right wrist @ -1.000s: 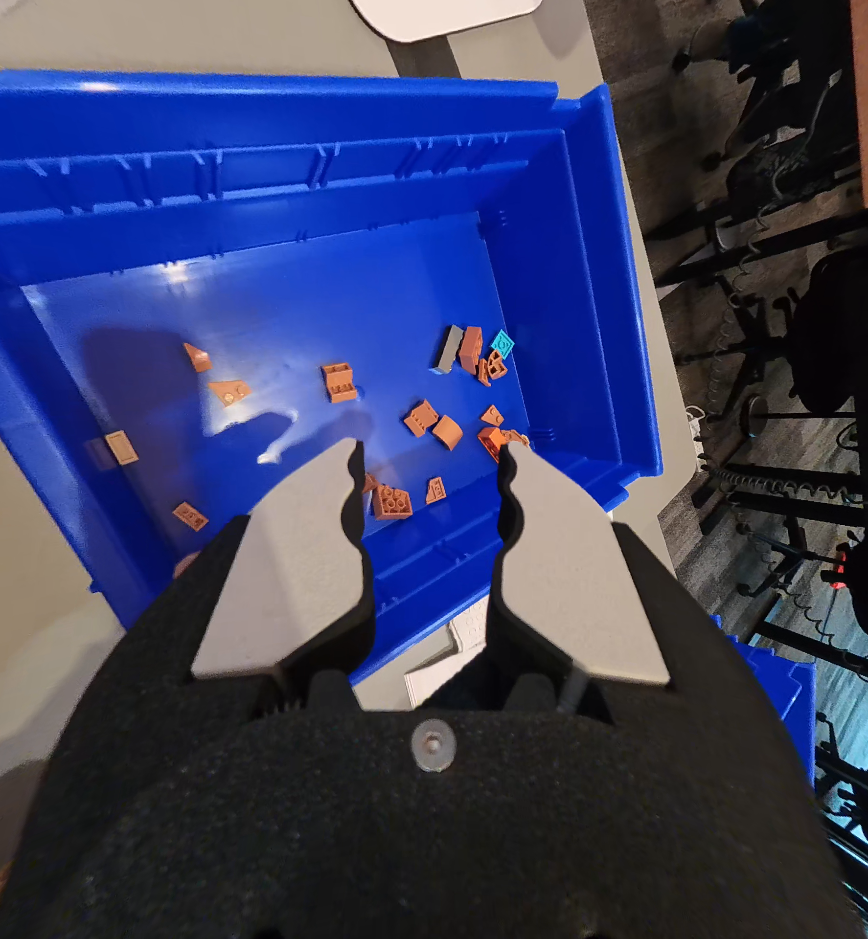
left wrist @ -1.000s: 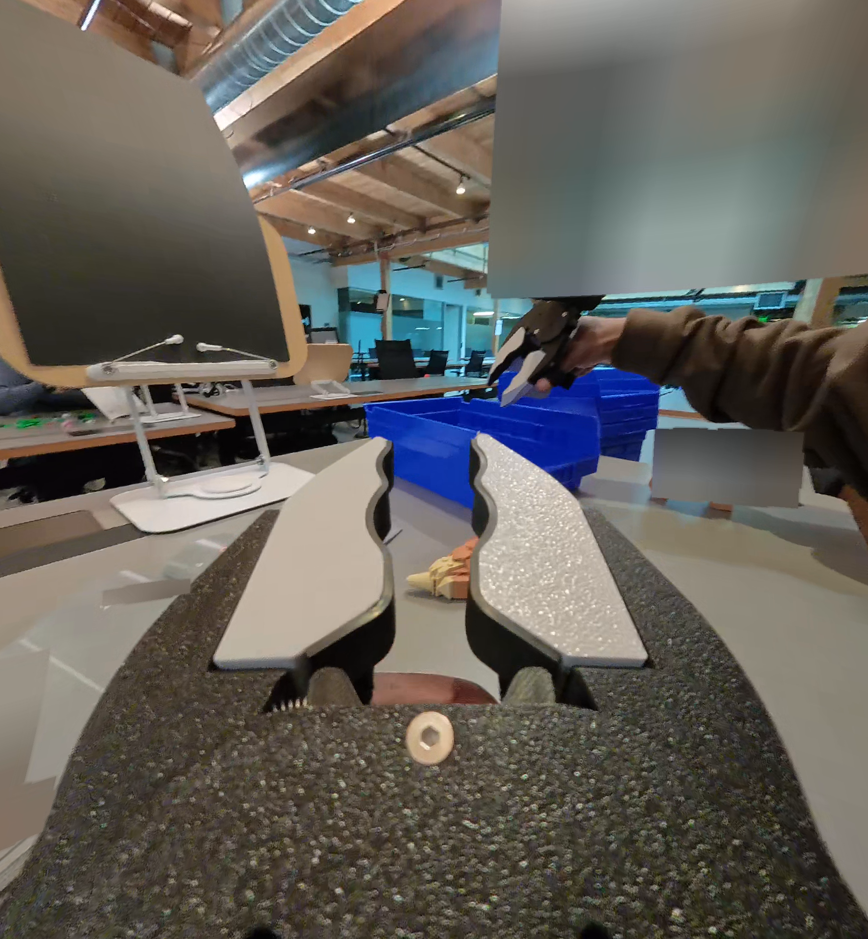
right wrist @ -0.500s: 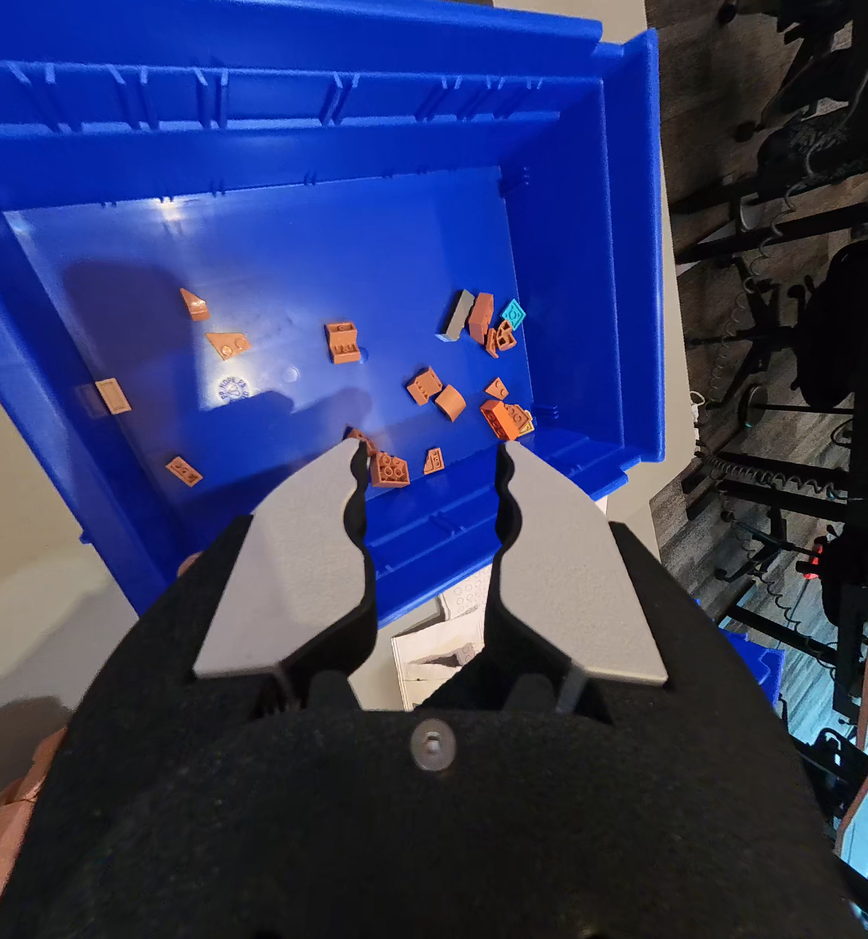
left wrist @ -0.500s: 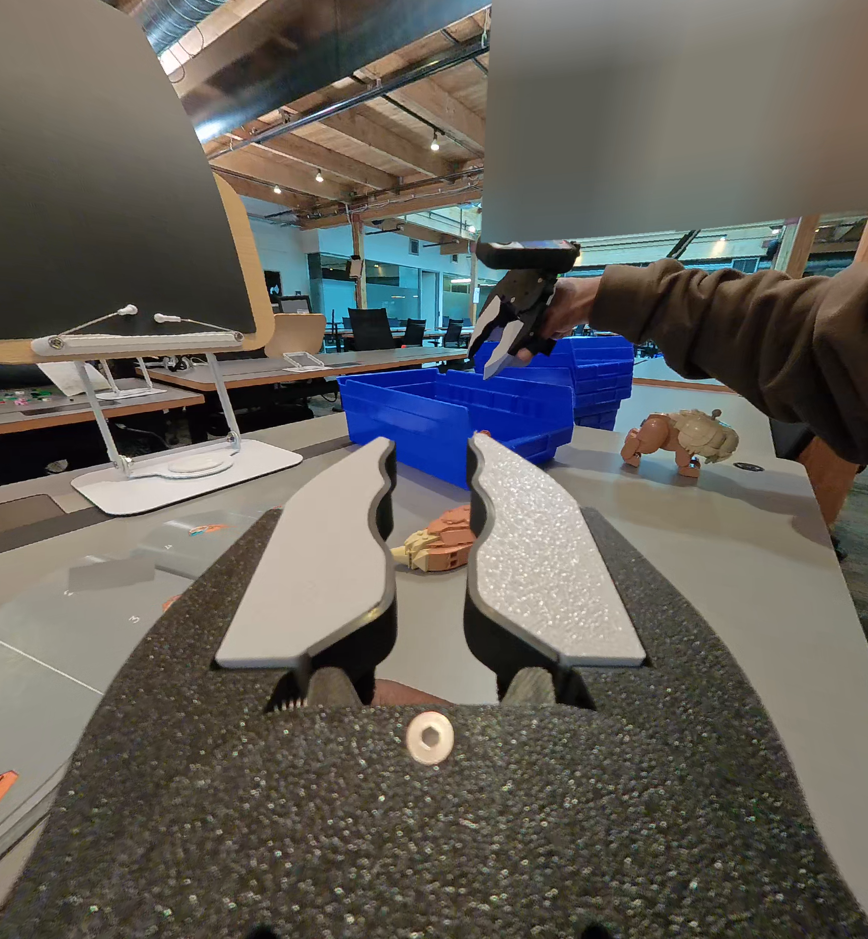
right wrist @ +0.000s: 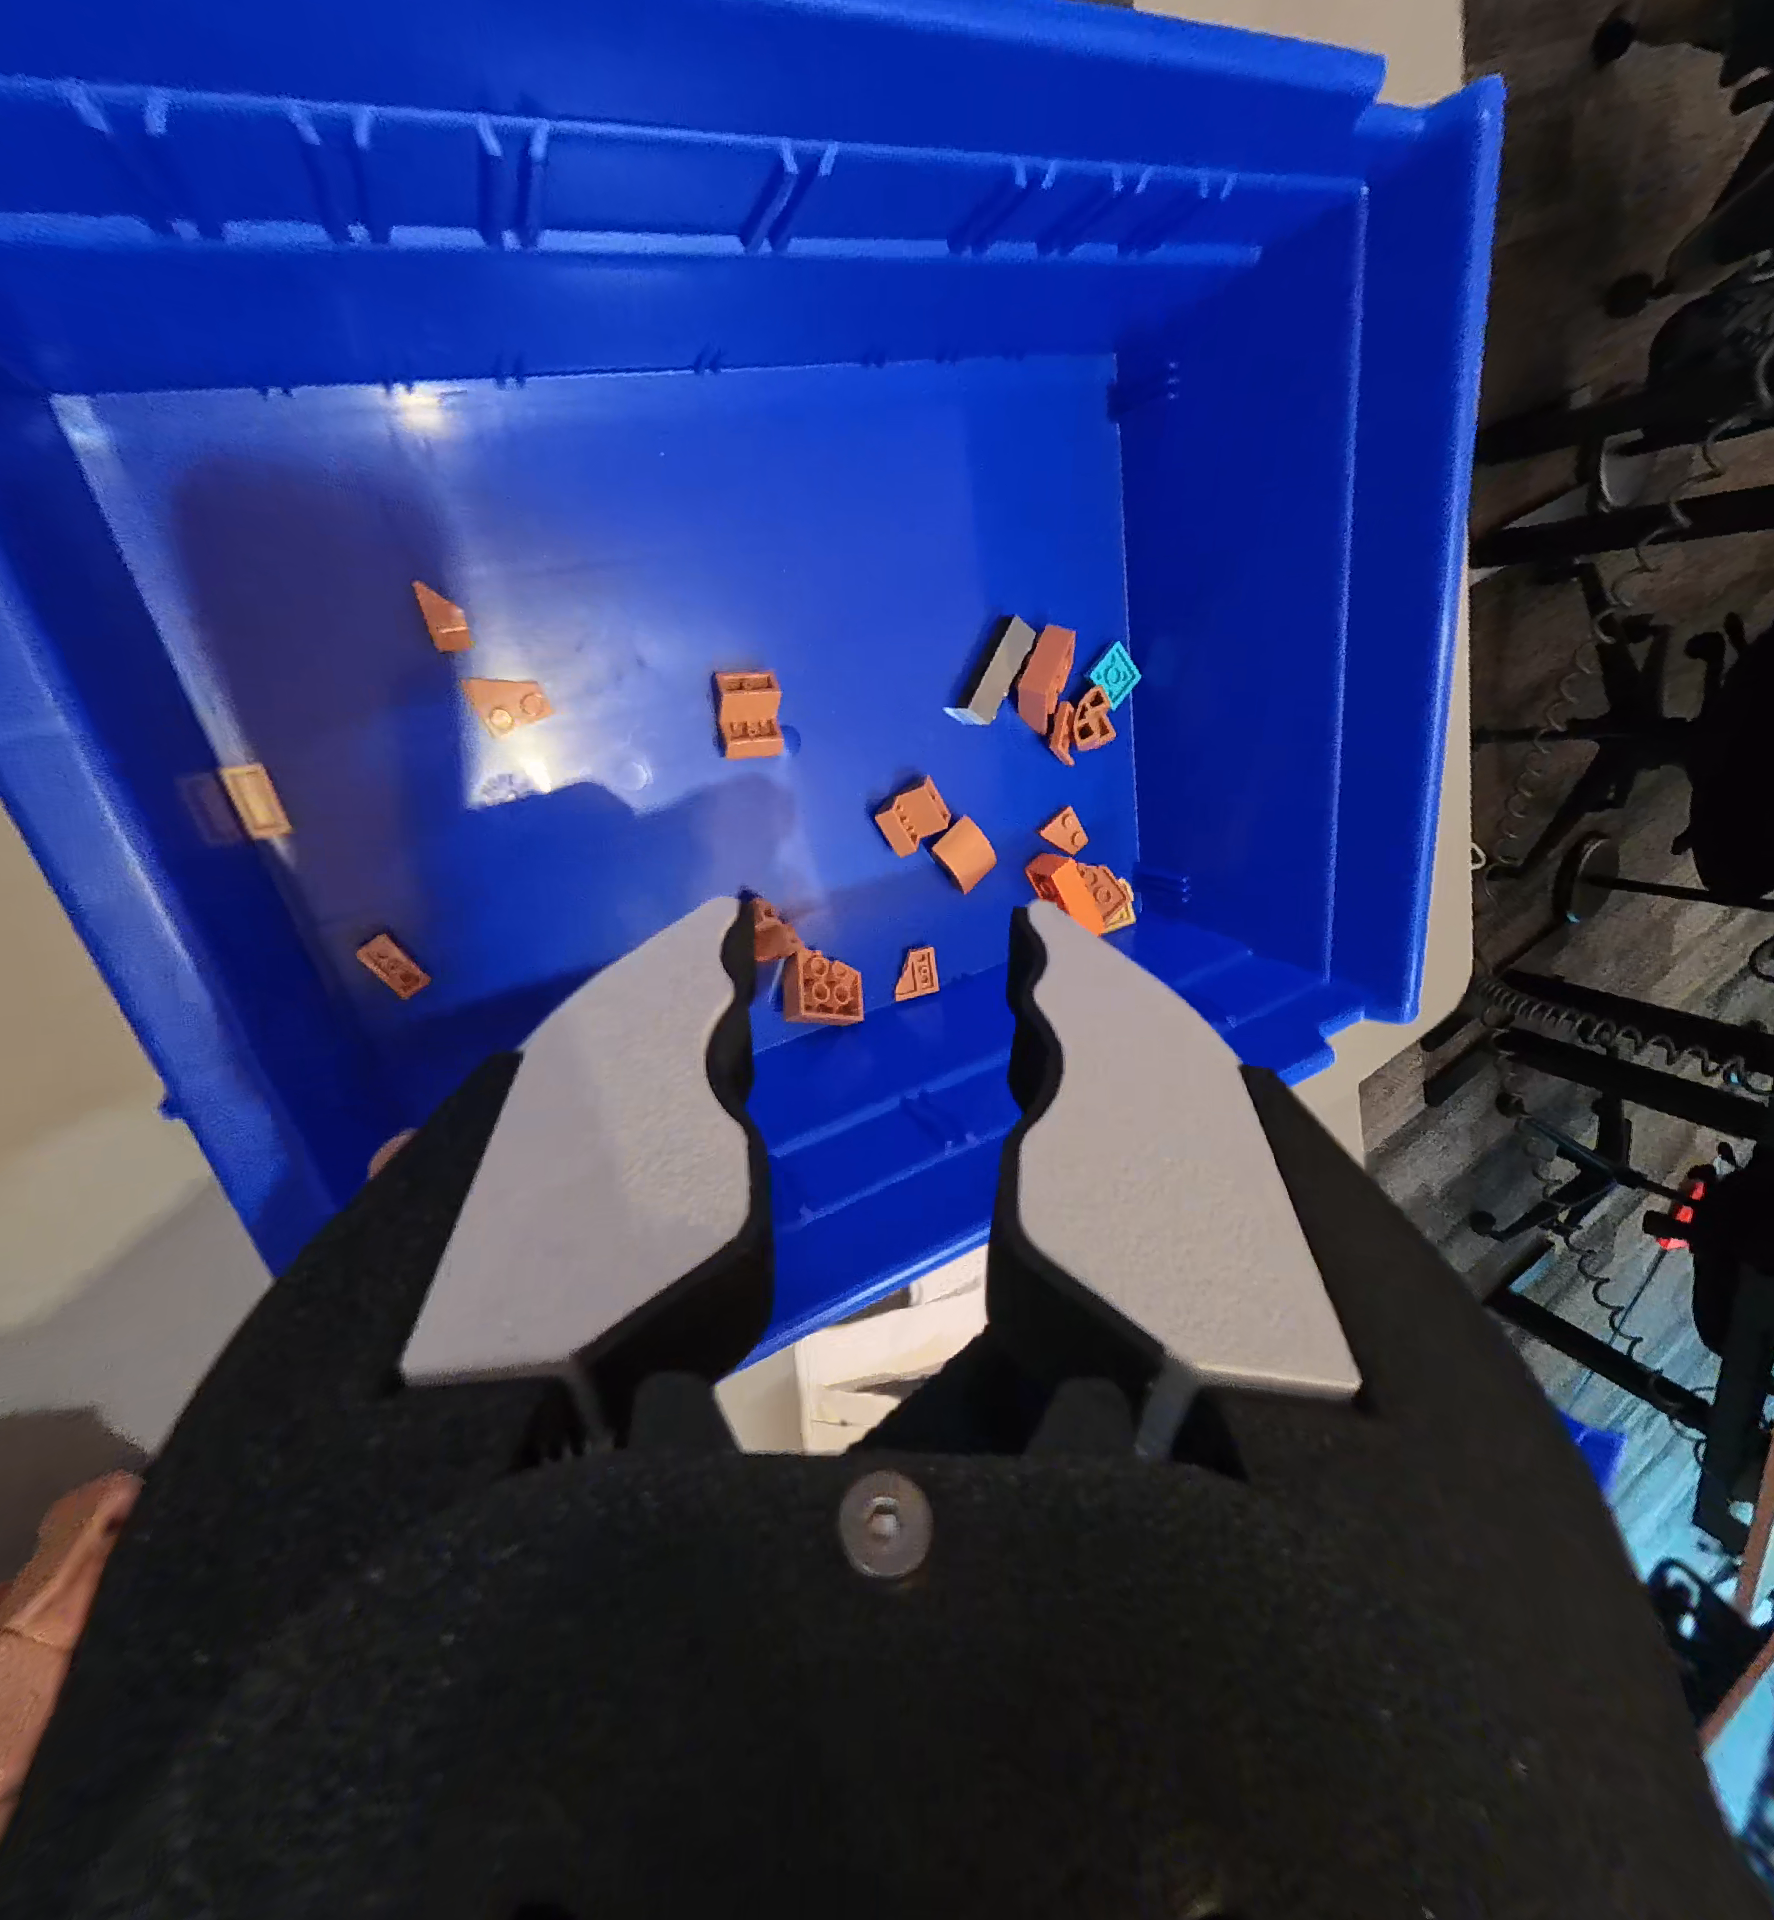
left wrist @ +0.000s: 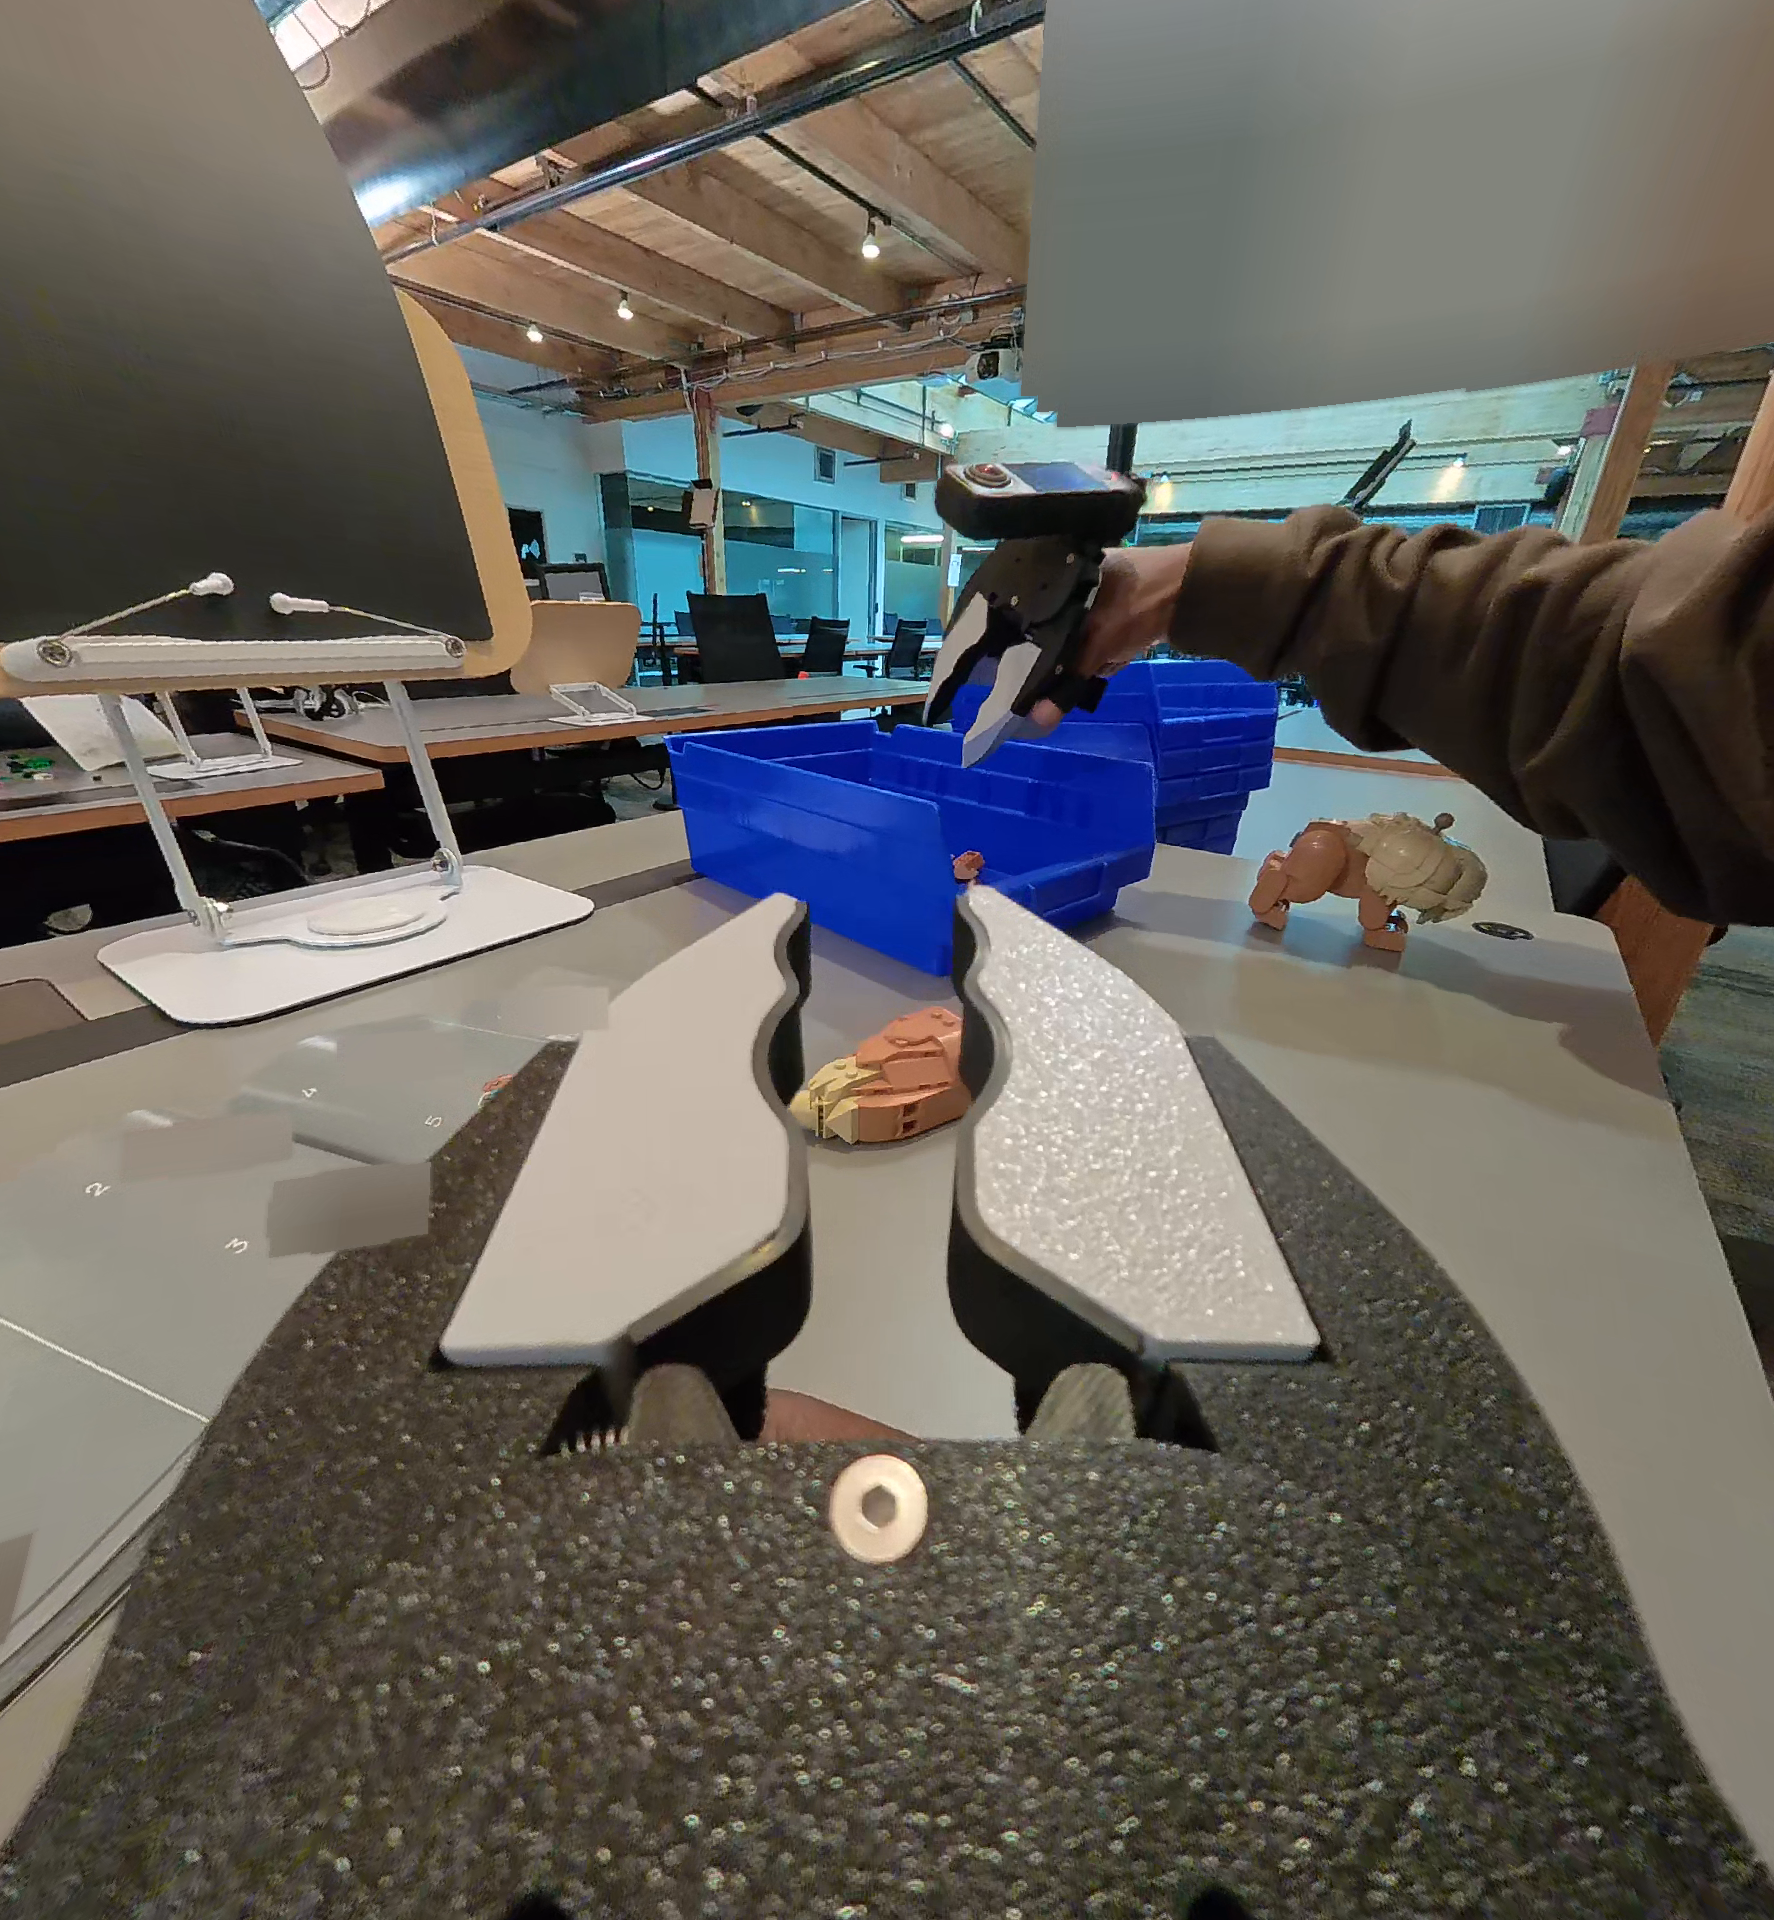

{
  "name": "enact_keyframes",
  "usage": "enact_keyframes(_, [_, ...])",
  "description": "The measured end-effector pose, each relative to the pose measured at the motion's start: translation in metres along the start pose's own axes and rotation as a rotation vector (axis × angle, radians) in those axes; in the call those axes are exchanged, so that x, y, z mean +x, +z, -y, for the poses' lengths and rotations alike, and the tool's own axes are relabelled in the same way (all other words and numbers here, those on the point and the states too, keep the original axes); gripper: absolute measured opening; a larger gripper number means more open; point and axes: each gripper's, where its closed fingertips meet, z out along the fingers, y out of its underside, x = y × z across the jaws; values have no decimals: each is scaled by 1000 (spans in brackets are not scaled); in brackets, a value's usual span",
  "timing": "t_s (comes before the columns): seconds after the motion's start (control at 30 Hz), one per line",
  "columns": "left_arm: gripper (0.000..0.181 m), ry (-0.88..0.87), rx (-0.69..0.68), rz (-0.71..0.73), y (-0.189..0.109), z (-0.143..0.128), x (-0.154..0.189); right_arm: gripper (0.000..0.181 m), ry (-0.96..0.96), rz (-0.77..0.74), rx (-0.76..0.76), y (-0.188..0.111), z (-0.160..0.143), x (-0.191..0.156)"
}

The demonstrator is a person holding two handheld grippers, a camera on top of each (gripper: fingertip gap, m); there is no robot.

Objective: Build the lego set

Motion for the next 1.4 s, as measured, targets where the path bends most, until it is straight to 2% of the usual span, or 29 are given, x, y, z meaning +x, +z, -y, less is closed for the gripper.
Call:
enact_keyframes(0.13, [26, -3, -16, -12, 2, -3, 2, 45, -127, 102, -79, 17, -4, 17])
enact_keyframes(0.3, [26, 38, -48, 9, 3, -8, -1, 42, -242, 186, -223, 46, -31, 53])
enact_keyframes(0.53, [26, 4, -58, 21, 6, -12, -9, 35, -328, 252, -354, 96, -50, 58])
enact_keyframes(0.67, [26, 20, -77, 24, 8, -16, -9, 32, -347, 256, -400, 106, -52, 61])
enact_keyframes(0.87, [26, 6, -62, 20, 7, -13, -10, 35, -403, 249, -555, 114, -63, 68])
enact_keyframes(1.0, [26, 8, -58, 24, 6, -12, -10, 26, -408, 247, -613, 122, -69, 68])
enact_keyframes(1.07, [25, 7, -54, 27, 5, -12, -10, 14, -411, 254, -645, 124, -75, 66])
enact_keyframes(1.17, [25, 0, -51, 30, 4, -11, -11, 13, -405, 231, -622, 118, -72, 65])
enact_keyframes(1.23, [25, -1, -49, 29, 3, -10, -10, 13, -352, 205, -540, 105, -60, 64])
enact_keyframes(1.3, [25, 2, -49, 27, 3, -10, -9, 13, -300, 177, -412, 81, -40, 53])
enact_keyframes(1.4, [25, 1, -56, 28, 3, -10, -8, 13, -237, 186, -123, 28, 12, 3])
